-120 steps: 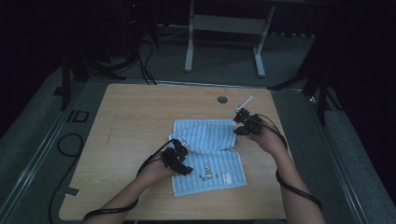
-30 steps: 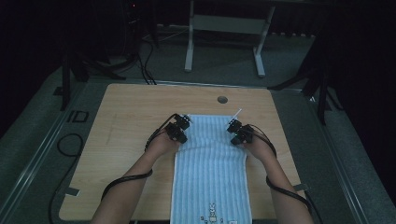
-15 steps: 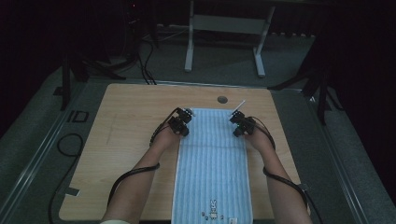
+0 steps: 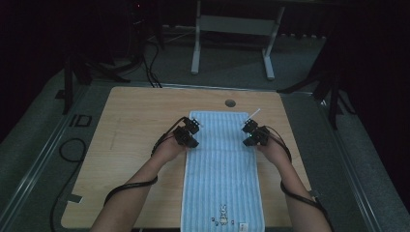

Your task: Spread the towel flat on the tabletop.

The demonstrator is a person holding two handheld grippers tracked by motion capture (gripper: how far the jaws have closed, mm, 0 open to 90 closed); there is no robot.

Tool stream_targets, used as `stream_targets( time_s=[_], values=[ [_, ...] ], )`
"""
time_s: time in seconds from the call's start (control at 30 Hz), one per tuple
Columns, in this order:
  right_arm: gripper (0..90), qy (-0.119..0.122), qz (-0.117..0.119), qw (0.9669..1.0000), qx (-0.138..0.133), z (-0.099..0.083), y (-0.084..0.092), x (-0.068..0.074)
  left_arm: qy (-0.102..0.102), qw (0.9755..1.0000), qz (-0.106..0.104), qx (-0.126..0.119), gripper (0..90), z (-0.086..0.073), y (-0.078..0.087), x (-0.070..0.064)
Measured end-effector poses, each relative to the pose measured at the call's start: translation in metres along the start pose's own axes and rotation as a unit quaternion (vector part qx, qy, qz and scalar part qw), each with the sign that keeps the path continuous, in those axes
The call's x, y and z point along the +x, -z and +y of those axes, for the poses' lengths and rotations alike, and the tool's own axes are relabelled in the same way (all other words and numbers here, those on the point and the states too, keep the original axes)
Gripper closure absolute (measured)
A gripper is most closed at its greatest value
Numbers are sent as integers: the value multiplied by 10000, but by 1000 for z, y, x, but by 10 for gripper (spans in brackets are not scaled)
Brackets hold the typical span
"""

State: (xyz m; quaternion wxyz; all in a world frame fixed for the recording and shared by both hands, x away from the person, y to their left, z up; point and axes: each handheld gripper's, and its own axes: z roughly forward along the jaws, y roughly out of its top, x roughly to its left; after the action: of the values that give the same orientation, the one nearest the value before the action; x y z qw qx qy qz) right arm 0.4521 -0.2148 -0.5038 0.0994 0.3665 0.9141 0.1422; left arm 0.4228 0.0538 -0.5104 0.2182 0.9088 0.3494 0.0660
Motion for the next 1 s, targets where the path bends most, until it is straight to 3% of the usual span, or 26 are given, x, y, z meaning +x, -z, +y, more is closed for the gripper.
stream_targets(
  time_s=[0.1, 0.2, 0.27, 0.33, 0.67, 0.9, 1.0],
  values=[
    [852, 93, 230, 9995, -210, -29, 8, 28, -22, 10000, -51, 26, 793, -7, -3, -7],
    [848, 198, 210, 9996, -74, -39, 4, 36, -46, 9998, -37, 170, 793, -10, -12, -8],
    [843, 226, 200, 9995, 1, -45, 1, 39, 56, 9999, -95, 98, 791, -10, -14, -7],
    [843, 100, 215, 9997, -59, -50, 1, 32, 71, 9999, -133, 76, 791, -9, -15, -6],
    [843, -81, 235, 9997, 10, -51, 1, 13, 43, 9998, -135, 125, 791, 13, -25, -7],
    [842, -228, 232, 9994, 79, -50, 0, 1, 110, 9999, -85, 83, 790, 22, -30, -5],
    [836, -261, 235, 9994, 63, -49, 0, -1, 89, 9999, -21, 77, 750, 23, -29, -6]
  ],
)
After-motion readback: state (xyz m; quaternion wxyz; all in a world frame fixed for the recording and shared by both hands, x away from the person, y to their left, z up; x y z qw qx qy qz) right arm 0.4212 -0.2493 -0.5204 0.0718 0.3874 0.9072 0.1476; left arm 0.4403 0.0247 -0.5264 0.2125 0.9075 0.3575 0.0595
